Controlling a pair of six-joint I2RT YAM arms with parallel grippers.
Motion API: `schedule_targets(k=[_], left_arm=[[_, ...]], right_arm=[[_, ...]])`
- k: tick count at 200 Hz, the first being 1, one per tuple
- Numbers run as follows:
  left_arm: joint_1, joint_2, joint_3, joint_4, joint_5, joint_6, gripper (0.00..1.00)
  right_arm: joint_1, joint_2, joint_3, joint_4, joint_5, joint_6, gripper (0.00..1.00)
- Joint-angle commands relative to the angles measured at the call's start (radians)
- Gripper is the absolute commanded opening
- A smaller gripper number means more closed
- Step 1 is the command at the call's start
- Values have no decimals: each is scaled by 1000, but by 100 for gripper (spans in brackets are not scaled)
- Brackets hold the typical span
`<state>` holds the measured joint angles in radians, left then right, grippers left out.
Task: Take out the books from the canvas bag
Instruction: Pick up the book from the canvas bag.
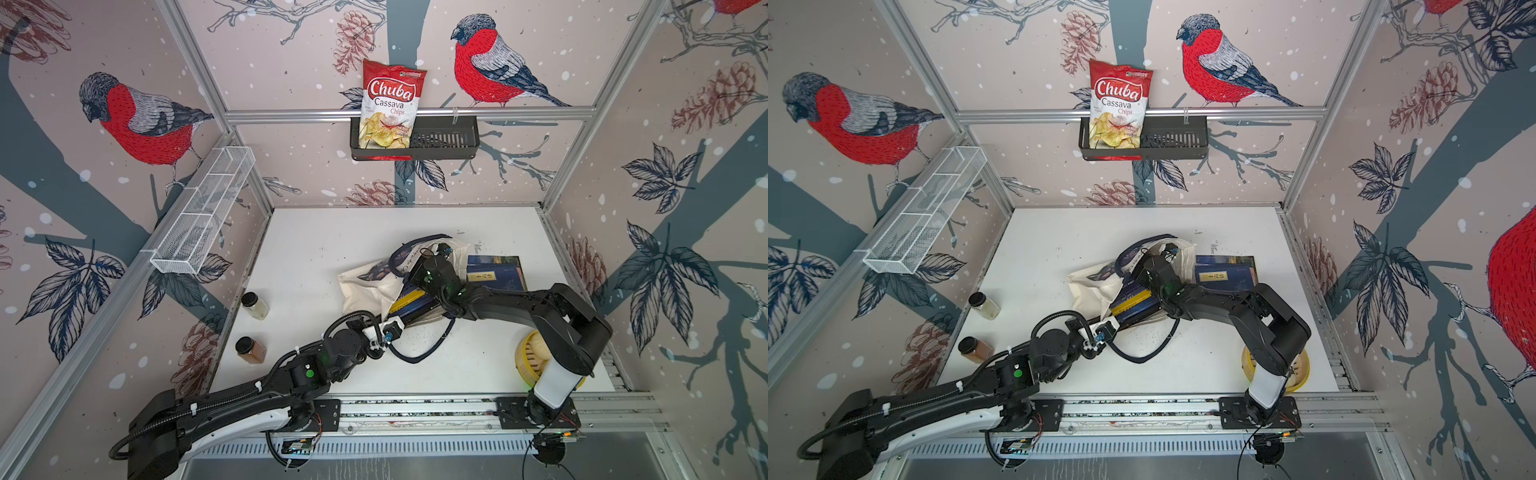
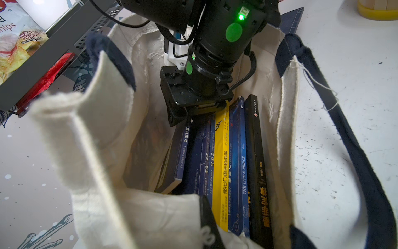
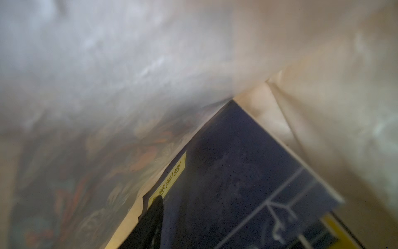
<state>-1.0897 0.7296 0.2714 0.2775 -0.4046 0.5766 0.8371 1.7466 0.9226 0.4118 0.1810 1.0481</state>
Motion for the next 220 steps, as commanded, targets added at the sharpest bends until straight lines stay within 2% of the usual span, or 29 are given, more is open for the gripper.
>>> schedule_targets(k=[1,6,16,33,48,94,139,189,220], left_arm=[[-3,-2,6,81,18,20,0],[-2,-2,6,81,19,20,0],[-3,-2,6,80,19,19,0],[-3,-4,8,79,17,16,0],[-3,-8,7,80,16,16,0],[-2,-10,8,80,18,13,0],[-3,-17,14,74,12,3,0],[-3,-9,15,76,13,-4,0],[-3,-23,10,83,-6,-1,0]], right_arm=[[8,21,28,28,9,17,48],[6,28,33,19,8,25,46],[-2,44,35,14,-4,45,36],[-24,66,23,25,-46,92,28],[-31,63,-9,70,-56,115,26],[-2,-6,15,-4,-6,52,0],[72,-201,-50,-85,81,24,0],[126,-449,-111,-202,124,-49,0],[146,-634,-148,-292,212,-85,0]])
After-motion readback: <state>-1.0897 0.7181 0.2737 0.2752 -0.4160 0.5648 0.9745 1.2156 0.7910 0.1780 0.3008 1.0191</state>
